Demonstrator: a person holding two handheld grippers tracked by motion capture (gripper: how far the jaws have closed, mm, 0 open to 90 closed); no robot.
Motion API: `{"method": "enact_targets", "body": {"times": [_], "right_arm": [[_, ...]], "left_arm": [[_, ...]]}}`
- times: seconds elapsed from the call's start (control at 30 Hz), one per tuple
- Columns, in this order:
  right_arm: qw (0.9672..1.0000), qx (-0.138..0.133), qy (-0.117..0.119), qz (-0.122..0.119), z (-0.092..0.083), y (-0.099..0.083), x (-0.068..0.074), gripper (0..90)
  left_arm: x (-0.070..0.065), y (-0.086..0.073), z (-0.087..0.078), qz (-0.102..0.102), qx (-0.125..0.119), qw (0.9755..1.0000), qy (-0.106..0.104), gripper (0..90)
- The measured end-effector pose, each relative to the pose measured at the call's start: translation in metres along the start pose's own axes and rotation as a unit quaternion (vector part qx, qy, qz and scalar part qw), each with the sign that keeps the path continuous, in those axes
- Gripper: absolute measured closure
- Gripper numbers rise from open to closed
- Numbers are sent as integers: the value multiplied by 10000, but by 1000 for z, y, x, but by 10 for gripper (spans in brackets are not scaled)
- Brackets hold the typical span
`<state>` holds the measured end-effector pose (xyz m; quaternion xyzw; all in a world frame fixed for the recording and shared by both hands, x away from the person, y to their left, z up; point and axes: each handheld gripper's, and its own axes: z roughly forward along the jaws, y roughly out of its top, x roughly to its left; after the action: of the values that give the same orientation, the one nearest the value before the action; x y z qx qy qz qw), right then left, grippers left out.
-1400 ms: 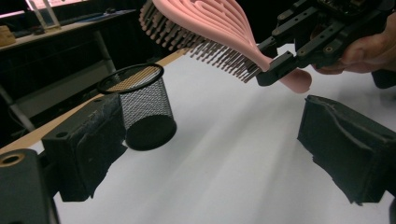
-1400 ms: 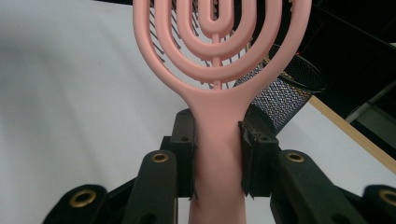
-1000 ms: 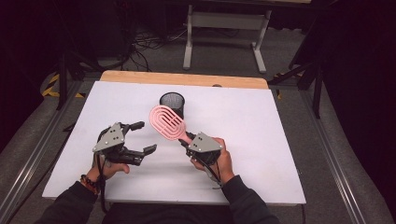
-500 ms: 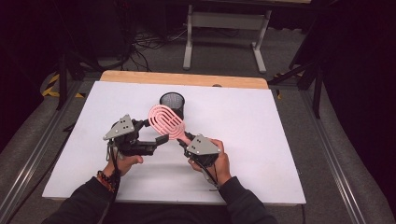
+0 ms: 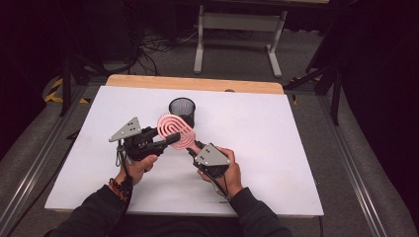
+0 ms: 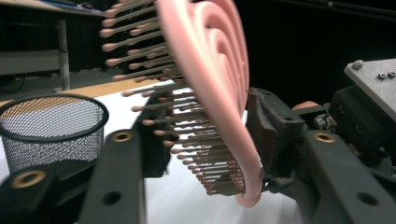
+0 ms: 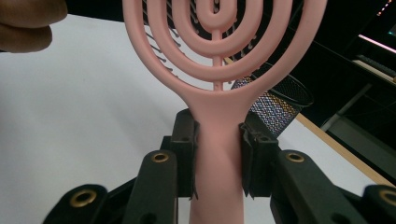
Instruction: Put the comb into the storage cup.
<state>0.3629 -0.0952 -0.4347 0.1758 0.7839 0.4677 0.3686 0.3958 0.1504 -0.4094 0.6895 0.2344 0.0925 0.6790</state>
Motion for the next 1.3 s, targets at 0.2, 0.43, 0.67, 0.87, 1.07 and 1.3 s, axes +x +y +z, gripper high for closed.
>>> {"method": "enact_targets", "body": {"times": [0.2,0.43,0.67,0.87,1.07,1.3], "right_arm": [[10000,-6,9,55,1,-1,-1,704],[9999,-14,61,116,3,-2,-1,679],[9996,-61,179,212,2,0,-3,635],[9992,-98,264,273,1,0,-3,603],[9989,-109,313,345,1,0,-3,562],[9986,-114,330,389,-1,0,-3,496]], "left_arm": [[-8,4,3,304,-1,9993,-222,609],[-17,9,9,599,88,9976,-321,625],[-18,10,10,714,91,9971,-254,630],[-20,13,7,807,75,9964,-227,631],[-19,15,2,835,52,9963,-187,632],[-19,16,-1,887,36,9960,-103,632]]}}
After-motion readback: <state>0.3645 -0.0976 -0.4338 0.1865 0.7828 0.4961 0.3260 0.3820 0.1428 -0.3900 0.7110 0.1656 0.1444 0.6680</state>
